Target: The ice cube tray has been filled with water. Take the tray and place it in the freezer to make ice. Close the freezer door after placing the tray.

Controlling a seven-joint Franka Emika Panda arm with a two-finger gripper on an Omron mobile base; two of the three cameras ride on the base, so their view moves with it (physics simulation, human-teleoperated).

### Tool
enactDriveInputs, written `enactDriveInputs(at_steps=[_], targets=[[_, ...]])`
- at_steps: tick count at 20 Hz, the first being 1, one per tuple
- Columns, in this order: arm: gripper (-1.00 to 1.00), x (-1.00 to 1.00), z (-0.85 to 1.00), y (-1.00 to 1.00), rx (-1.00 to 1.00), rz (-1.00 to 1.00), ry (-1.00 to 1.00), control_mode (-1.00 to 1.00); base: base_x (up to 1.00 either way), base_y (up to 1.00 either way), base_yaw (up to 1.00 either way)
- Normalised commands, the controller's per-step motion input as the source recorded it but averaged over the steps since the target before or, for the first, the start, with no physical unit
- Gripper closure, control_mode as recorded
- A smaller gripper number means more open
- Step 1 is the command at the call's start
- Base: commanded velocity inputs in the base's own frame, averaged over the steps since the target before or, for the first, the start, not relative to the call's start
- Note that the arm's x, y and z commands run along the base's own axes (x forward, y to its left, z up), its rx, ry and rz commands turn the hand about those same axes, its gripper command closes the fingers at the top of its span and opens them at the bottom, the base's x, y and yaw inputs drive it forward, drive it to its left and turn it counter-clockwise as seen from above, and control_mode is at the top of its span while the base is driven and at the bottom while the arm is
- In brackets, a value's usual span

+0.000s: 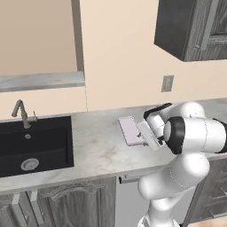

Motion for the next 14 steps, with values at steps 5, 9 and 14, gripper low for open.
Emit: enactDriveInputs(at_steps=[5,9,14], targets=[[1.00,0.00,-0.11,0.00,0.14,0.00,-0.03,-1.00,0.00,0.00,0.00],[1.00,-0.01,0.04,0.00,0.24,0.00,-0.13,-1.00,0.00,0.00,0.00],[1.00,-0.28,0.56,-0.01,0.17,0.00,-0.22,-1.00,0.00,0.00,0.00]])
